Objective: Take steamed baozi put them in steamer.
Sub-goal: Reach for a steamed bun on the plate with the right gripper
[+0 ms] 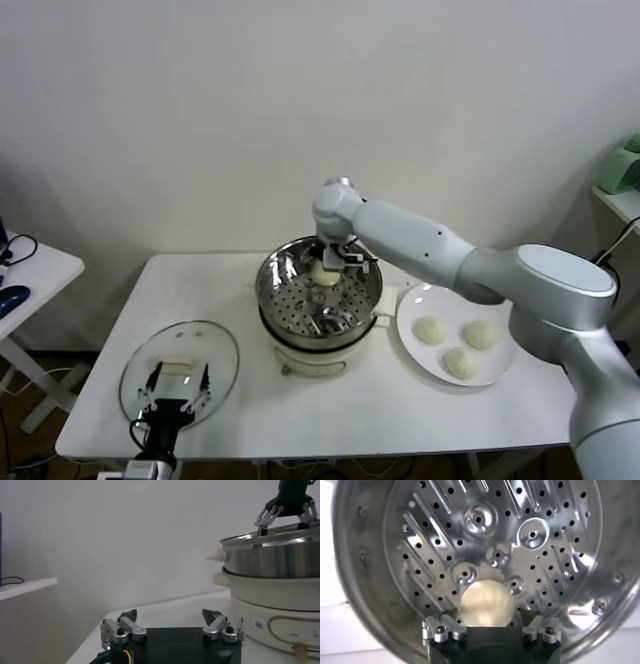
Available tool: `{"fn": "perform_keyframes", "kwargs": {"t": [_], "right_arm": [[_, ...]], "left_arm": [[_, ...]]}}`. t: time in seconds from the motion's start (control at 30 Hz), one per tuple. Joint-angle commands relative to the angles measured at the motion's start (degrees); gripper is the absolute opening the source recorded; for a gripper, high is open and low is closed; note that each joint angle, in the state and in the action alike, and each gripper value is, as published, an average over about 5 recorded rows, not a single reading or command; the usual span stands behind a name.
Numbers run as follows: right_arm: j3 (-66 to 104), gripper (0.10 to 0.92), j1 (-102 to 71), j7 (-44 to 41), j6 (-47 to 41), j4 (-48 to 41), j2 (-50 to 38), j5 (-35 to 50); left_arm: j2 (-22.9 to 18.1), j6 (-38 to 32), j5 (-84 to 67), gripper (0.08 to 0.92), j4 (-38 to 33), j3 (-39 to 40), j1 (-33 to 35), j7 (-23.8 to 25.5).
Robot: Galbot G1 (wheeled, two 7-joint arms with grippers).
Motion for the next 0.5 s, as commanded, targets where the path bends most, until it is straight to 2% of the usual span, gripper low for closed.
{"fn": "perform_keyframes", "kwargs": {"t": [0.03, 0.13, 0.27, 0.33, 0.5], "right_arm": [[-1.5, 0.823, 5.9, -3.9, -1.6, 2.2, -2.4, 13.6], [-6.6, 0.823, 13.0, -7.7, -9.3, 1.9, -5.8, 31.8], [-14.2, 0.823, 20.3, -8.2, -20.8, 0.7, -11.8, 50.1], [-17.0, 0.823, 22.2, -8.0, -25.5, 0.3, -15.5, 56.2], [-19.6, 0.823, 21.7, -7.5, -32.7, -0.3, -24.2, 63.8]], "left_arm": [[0.1, 0.2, -0.1, 0.823, -0.1, 0.0, 0.0, 0.0], [0.3, 0.4, -0.1, 0.823, -0.2, 0.1, -0.2, 0.0], [0.5, 0.9, 0.0, 0.823, -0.3, 0.2, -0.7, -0.3], [0.6, 1.0, 0.0, 0.823, -0.3, 0.4, -0.8, -0.5], [0.6, 1.0, -0.1, 0.823, -0.3, 0.6, -0.8, -1.4]]}}
